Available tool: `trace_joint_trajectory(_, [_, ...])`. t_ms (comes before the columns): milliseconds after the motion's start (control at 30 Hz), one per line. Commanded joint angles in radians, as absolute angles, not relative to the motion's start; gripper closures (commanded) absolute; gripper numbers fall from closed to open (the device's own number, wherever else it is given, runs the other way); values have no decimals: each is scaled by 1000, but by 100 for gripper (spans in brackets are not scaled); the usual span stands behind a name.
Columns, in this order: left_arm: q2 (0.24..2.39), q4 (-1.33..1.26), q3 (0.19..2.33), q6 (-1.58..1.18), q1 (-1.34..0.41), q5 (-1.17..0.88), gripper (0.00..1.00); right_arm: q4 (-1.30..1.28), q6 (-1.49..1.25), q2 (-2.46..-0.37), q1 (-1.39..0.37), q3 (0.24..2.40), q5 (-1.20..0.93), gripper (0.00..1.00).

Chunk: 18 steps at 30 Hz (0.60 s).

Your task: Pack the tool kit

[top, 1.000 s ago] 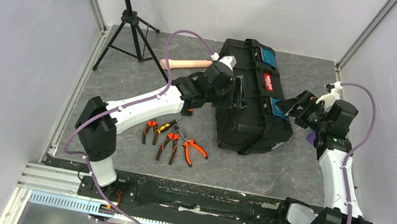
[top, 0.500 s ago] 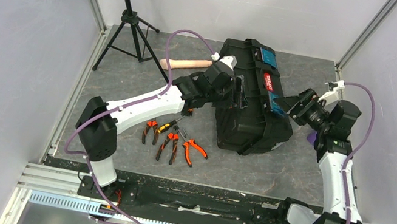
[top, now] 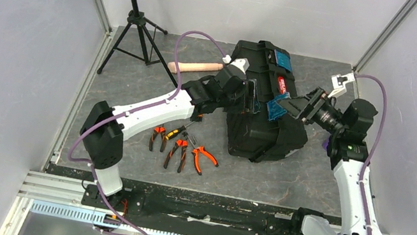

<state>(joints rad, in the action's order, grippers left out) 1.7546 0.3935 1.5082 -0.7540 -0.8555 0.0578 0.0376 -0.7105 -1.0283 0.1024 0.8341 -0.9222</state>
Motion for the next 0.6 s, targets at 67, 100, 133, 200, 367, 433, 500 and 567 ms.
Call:
trace_joint_trajectory(67, [1873,556,1424,-612,-861,148,28,22,-680,-1016,51,871,-976,30])
trace_joint_trajectory(100, [1872,554,1423,-613,-862,147,28,20,-676,-1013,37,873,-973,32])
trace_joint_trajectory(133, [1871,551,1420,-614,-862,146,28,20,-671,-1010,22,877,-971,32])
trace_joint_trajectory(200, [1871,541,1413,-619,-862,143,28,16,-661,-1010,5,890,-971,32])
trace_joint_trajectory(367, [1864,528,1400,-625,-861,139,28,12,-645,-1018,-75,930,-989,30])
trace_joint_trajectory(433, [1859,523,1392,-627,-862,141,28,11,-637,-1022,-76,945,-990,29])
trace_joint_trajectory(500, [1855,520,1387,-628,-862,141,28,5,-630,-1042,-64,975,-976,27])
trace_joint_trajectory(567, [1848,518,1381,-628,-862,143,28,5,-633,-1075,-35,1007,-953,26])
